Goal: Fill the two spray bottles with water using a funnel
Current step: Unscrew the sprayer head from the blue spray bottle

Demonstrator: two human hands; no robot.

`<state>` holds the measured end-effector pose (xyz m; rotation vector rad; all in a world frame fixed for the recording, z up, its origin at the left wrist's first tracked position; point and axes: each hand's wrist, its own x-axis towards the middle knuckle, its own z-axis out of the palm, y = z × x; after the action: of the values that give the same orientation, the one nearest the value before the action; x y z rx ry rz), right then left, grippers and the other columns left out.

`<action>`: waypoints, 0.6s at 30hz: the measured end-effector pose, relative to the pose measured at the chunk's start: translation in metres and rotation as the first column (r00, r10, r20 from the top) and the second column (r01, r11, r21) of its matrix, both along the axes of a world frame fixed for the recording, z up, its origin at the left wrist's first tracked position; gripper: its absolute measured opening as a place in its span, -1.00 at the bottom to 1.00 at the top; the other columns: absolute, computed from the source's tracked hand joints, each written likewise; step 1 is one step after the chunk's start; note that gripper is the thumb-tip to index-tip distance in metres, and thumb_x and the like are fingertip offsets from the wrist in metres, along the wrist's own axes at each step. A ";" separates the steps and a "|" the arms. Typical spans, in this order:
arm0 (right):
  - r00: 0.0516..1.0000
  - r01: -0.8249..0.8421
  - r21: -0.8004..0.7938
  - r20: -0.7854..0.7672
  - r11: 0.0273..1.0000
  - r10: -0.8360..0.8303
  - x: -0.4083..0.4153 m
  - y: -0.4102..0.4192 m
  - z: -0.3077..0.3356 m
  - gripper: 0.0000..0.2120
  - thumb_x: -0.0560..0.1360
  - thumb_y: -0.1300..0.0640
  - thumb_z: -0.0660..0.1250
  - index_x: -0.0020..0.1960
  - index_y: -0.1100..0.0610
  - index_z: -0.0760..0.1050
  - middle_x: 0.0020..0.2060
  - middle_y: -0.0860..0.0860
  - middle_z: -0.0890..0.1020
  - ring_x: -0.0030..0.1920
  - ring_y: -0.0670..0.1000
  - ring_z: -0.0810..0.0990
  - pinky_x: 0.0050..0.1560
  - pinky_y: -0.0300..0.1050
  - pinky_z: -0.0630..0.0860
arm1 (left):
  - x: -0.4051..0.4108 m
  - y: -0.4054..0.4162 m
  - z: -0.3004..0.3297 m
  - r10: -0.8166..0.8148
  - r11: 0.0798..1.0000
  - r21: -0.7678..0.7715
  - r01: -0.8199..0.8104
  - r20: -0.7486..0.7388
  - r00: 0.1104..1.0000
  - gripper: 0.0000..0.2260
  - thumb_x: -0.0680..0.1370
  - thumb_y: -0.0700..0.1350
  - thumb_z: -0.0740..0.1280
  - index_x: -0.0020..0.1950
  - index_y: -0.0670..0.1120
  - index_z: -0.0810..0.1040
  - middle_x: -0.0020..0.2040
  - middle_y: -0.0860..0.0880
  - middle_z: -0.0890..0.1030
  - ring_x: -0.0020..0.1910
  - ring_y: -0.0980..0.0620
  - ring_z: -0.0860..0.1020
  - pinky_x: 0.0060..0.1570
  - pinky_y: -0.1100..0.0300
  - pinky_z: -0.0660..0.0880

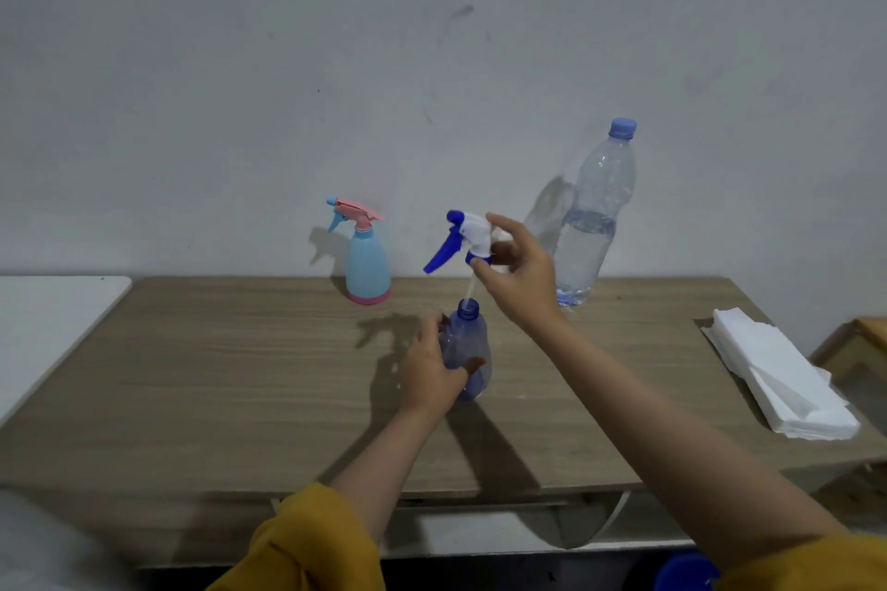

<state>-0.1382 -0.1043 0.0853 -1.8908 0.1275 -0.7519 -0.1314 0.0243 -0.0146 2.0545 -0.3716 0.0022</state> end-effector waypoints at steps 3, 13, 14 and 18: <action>0.997 0.023 0.012 0.070 1.000 -0.024 0.005 -0.014 0.029 -0.53 0.39 0.27 0.45 0.25 0.00 0.48 -0.15 0.00 0.68 -0.17 -0.06 0.66 -0.17 -0.31 0.56 | -0.001 0.000 -0.002 0.006 1.000 -0.031 -0.006 0.024 1.000 -0.45 0.31 -0.05 0.55 0.20 0.03 0.36 0.12 0.09 0.54 0.09 0.07 0.54 -0.01 0.10 0.57; 0.981 0.192 -0.018 0.033 0.981 -0.191 -0.011 -0.096 0.092 -0.56 0.36 0.20 0.47 0.20 -0.01 0.48 -0.30 -0.04 0.64 -0.27 -0.14 0.61 -0.25 -0.41 0.50 | -0.001 -0.003 -0.012 0.080 0.993 -0.093 -0.074 0.069 0.994 -0.44 0.23 -0.04 0.60 0.14 0.01 0.43 0.03 0.13 0.55 -0.03 0.11 0.57 -0.02 0.11 0.53; 0.981 0.181 -0.049 -0.056 0.982 -0.183 -0.012 -0.103 0.083 -0.56 0.35 0.21 0.48 0.19 -0.01 0.49 -0.30 -0.01 0.64 -0.29 -0.12 0.60 -0.31 -0.37 0.50 | -0.002 -0.003 -0.011 0.076 0.994 -0.082 -0.070 0.066 0.995 -0.44 0.25 -0.03 0.59 0.15 0.01 0.42 0.04 0.14 0.55 -0.01 0.13 0.56 -0.03 0.16 0.51; 0.886 0.057 -0.238 -0.435 0.970 -0.159 -0.012 -0.122 0.014 -0.54 0.29 0.29 0.50 0.16 0.08 0.53 -0.10 0.13 0.62 -0.20 0.04 0.58 -0.35 -0.27 0.40 | -0.005 -0.001 -0.006 0.055 0.998 -0.040 -0.052 0.054 0.997 -0.44 0.30 -0.02 0.56 0.22 0.01 0.40 0.12 0.16 0.52 0.01 0.19 0.51 -0.19 0.52 0.37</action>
<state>-0.1506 -0.2261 0.0988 -2.2620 0.4639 -0.3945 -0.1365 0.0234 -0.0208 2.0283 -0.3476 0.0978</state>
